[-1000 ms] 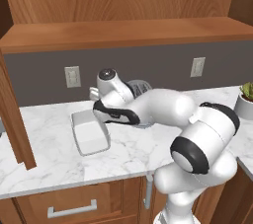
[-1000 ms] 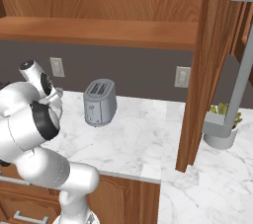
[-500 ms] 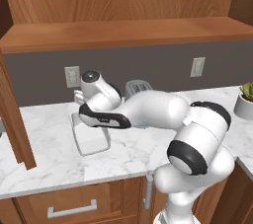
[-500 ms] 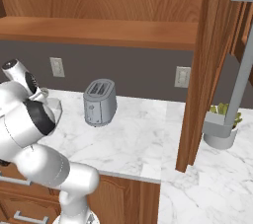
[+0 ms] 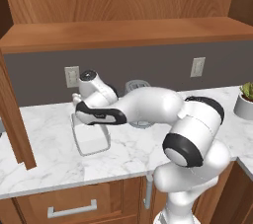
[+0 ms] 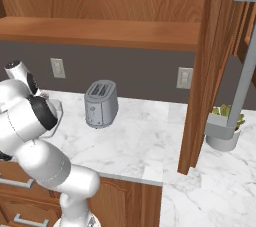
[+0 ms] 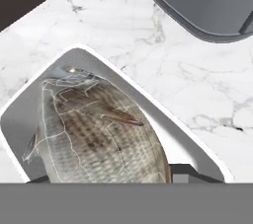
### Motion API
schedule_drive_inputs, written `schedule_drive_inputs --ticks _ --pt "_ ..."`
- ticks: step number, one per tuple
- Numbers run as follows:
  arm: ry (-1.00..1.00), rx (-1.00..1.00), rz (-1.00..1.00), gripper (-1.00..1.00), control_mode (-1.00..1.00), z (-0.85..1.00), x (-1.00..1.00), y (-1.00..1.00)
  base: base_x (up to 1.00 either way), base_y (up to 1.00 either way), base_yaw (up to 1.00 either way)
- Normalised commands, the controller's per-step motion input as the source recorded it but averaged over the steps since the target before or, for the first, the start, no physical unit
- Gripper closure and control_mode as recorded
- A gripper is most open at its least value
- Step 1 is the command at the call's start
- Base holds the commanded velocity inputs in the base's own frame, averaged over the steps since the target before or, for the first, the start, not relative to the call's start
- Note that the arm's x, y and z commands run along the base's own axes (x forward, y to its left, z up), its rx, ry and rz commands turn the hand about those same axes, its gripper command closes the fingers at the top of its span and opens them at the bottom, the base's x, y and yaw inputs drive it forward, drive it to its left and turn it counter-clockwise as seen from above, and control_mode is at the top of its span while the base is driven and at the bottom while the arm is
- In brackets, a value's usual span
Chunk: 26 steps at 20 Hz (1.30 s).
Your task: Retrieve the tupperware from the cabinet, then place the raw meat into the tupperware to avoid contamination.
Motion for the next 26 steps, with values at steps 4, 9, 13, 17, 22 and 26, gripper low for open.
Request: schedule_drive_inputs --ticks 4,9,13,17,22,26 --pt "0.04 0.0 0.0 1.0 -1.0 -0.39 -0.04 0.08 0.0 0.0 0.0" --pt "0.02 0.0 0.0 1.0 -1.0 -0.33 0.0 0.01 0.0 0.0 0.0" --pt "0.02 0.0 0.0 1.0 -1.0 -0.23 0.0 0.0 0.0 0.0 0.0" --pt "0.03 0.0 0.0 -1.0 -1.0 -0.2 0.0 0.03 0.0 0.0 0.0" --pt "0.01 0.0 0.0 -1.0 -1.0 -0.1 0.02 0.05 0.0 0.0 0.0" --pt "0.03 -0.01 0.0 -1.0 -1.0 0.01 0.15 0.05 0.0 0.0 0.0"
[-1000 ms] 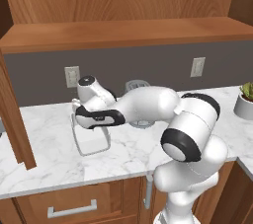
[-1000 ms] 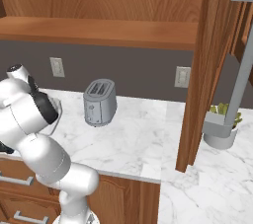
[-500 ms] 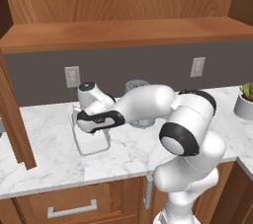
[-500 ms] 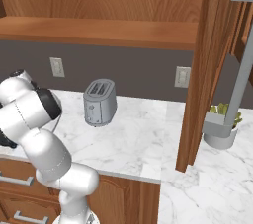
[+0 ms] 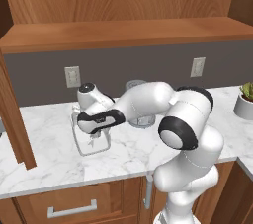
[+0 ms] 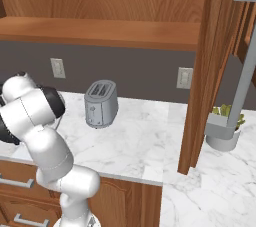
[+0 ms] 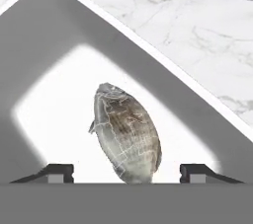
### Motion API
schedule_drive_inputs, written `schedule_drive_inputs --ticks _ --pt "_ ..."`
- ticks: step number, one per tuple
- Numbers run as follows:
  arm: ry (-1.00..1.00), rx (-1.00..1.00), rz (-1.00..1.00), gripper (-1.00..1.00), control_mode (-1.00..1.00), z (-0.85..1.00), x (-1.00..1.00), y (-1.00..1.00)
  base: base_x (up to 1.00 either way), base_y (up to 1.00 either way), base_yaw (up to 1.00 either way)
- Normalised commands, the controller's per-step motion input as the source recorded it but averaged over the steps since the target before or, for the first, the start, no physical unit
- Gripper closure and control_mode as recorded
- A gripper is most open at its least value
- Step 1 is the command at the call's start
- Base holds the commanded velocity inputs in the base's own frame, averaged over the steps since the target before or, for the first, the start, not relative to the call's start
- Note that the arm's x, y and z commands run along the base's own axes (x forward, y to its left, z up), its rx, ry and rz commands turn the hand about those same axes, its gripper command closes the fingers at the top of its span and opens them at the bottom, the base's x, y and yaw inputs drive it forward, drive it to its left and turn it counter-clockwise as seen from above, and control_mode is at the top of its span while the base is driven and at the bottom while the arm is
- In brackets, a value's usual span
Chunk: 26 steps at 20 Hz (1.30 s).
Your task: Retrieve the tupperware from the cabinet, then place the raw meat into the tupperware to avoid contamination.
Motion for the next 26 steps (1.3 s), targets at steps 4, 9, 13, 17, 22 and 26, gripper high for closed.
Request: schedule_drive_inputs --ticks 4,9,13,17,22,26 --pt "0.05 -0.03 -0.01 -1.0 -1.0 0.04 0.12 0.1 0.0 0.0 0.0" --pt "0.09 -0.04 -0.03 -1.0 -1.0 0.17 0.1 0.05 0.0 0.0 0.0" --pt "0.05 -0.03 0.0 -1.0 -1.0 0.36 -0.05 -0.02 0.0 0.0 0.0" --pt "-0.07 -0.03 0.0 -1.0 -1.0 0.33 -0.35 -0.16 0.0 0.0 0.0" --pt "-0.08 0.0 0.0 -1.0 -1.0 0.34 -0.49 -0.33 0.0 0.0 0.0" --pt "-0.1 0.0 0.0 -1.0 -1.0 0.27 -0.61 -0.54 0.0 0.0 0.0"
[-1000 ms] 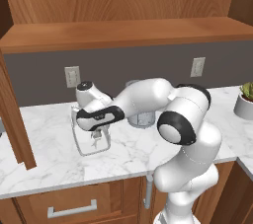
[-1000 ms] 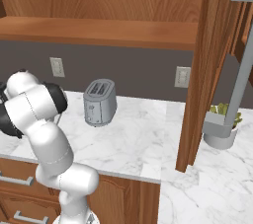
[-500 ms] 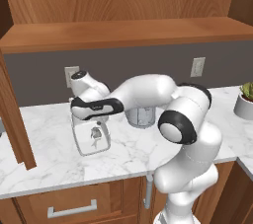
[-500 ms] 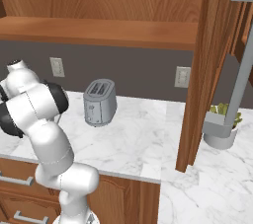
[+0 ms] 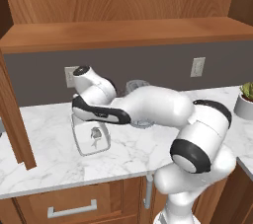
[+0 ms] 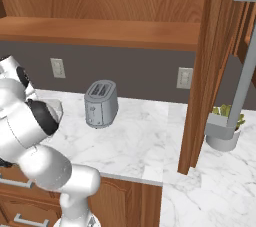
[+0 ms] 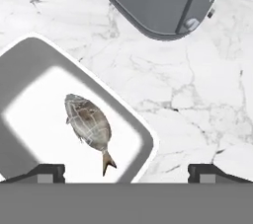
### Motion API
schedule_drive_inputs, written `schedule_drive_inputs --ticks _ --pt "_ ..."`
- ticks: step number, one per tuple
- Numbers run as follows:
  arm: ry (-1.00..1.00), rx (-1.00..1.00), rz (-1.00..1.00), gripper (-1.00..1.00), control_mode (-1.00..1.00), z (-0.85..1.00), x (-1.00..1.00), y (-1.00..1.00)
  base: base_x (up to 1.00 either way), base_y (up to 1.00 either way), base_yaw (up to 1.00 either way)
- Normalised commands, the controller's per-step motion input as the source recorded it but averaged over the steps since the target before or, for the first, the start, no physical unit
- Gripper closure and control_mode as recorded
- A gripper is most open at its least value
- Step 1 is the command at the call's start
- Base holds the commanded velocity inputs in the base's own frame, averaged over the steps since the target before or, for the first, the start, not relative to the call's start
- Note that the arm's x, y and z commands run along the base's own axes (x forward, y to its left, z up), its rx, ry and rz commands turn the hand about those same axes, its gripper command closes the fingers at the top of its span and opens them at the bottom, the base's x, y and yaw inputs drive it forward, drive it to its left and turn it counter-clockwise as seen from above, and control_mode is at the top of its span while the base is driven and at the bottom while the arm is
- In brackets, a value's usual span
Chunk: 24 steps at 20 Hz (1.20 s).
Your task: Retrieve the tupperware from the cabinet, then place the raw meat into the tupperware to avoid contamination.
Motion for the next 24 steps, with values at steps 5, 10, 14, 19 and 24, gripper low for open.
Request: schedule_drive_inputs --ticks 5,10,14,19,24 --pt "-0.1 0.01 0.04 -1.0 -1.0 0.24 -0.65 -0.67 0.0 0.0 0.0" --pt "-0.07 0.04 0.11 -1.0 -1.0 0.33 -0.6 -0.77 0.0 0.0 0.0" --pt "-0.03 0.04 0.19 -1.0 -1.0 0.35 -0.47 -0.67 0.0 0.0 0.0" --pt "-0.01 0.01 0.22 -1.0 -1.0 0.33 -0.39 -0.6 0.0 0.0 0.0" --pt "-0.03 0.02 0.26 -1.0 -1.0 0.08 -0.5 -0.54 0.0 0.0 0.0"
